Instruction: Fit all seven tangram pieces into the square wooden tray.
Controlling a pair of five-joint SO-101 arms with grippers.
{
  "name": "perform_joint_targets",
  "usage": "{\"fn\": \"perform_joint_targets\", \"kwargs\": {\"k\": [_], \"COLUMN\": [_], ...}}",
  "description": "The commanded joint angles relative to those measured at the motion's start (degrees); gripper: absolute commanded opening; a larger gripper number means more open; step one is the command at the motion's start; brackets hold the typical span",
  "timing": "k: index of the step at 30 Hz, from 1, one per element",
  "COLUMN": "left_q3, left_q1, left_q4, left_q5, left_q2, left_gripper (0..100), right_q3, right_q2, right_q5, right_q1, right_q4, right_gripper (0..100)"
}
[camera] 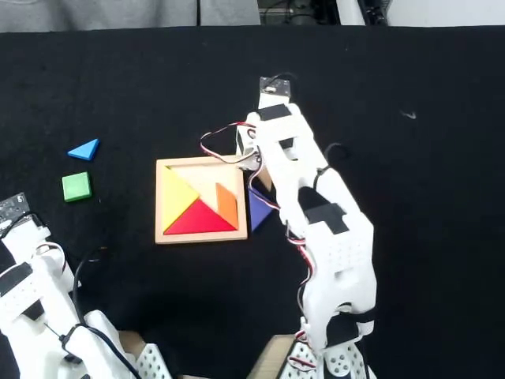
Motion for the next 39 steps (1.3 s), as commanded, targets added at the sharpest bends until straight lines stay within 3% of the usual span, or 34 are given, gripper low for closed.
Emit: {"fn": "perform_joint_targets", "kwargs": {"k": [1,10,19,26,29,32,39], "left_q3": [-0.13,-0.13,-0.13,-0.13,-0.13,-0.13,-0.13], "left_q1": [0.40,0.40,0.40,0.40,0.40,0.40,0.40], "left_q4": [-0.62,-0.62,-0.62,-0.62,-0.62,-0.62,-0.62], "left_q5": [-0.53,-0.53,-0.53,-0.53,-0.53,-0.53,-0.53], "left_q2": [-0.88,-0.88,-0.88,-0.88,-0.88,-0.88,-0.88], "left_gripper": [3,3,3,3,3,3,3], "right_q3": [-0.75,-1.54,-17.80,-20.88,-17.71,-13.85,-6.20], "right_q2": [0.04,-0.75,-10.07,-10.59,-10.68,-10.68,-10.68], "right_q5": [-0.97,-0.70,-0.62,-1.05,-1.49,-6.51,-7.82], "right_q1": [0.97,0.97,0.70,-1.93,-6.95,-11.78,-17.67], "right_q4": [0.35,0.88,17.76,25.67,24.53,21.19,13.45], "right_gripper": [13.9,11.8,11.8,11.8,11.8,11.9,12.0]}}
